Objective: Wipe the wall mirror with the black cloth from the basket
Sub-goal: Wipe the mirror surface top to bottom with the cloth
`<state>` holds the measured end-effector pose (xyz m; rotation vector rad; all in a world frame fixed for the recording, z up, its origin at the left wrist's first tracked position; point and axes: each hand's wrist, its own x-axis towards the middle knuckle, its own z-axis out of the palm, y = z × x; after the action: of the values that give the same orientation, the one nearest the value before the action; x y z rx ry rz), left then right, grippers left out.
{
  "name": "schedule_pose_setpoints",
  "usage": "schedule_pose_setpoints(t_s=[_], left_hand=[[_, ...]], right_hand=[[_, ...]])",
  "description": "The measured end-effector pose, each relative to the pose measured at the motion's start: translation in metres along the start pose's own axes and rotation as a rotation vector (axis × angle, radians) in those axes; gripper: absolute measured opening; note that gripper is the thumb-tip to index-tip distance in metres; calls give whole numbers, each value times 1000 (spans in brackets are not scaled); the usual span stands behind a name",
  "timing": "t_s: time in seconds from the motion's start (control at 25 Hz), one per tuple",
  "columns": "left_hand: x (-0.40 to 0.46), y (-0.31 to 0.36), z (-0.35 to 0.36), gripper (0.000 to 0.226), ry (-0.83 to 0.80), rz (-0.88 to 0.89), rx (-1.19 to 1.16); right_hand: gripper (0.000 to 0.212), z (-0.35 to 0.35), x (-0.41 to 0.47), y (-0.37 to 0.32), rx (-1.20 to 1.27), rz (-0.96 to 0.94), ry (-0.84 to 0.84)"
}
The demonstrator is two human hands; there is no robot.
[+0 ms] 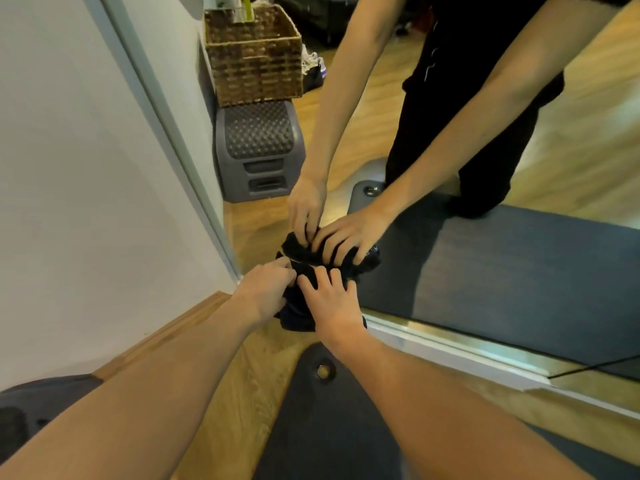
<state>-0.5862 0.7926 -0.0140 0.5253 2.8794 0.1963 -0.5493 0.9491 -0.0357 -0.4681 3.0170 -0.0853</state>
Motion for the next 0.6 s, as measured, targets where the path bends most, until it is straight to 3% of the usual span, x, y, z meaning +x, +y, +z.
schedule_pose_setpoints(t_s=[0.32,0.4,0.6], left_hand=[[-39,134,-206,19,101,63,114],[-60,170,-271,19,178,78,143],[-106,262,-434,20,466,120,162]], right_hand=[[73,-217,-83,73,-130,-138,260],[73,-284,-105,89,-195,-157,413],[81,-460,-161,122,-323,-158,573]])
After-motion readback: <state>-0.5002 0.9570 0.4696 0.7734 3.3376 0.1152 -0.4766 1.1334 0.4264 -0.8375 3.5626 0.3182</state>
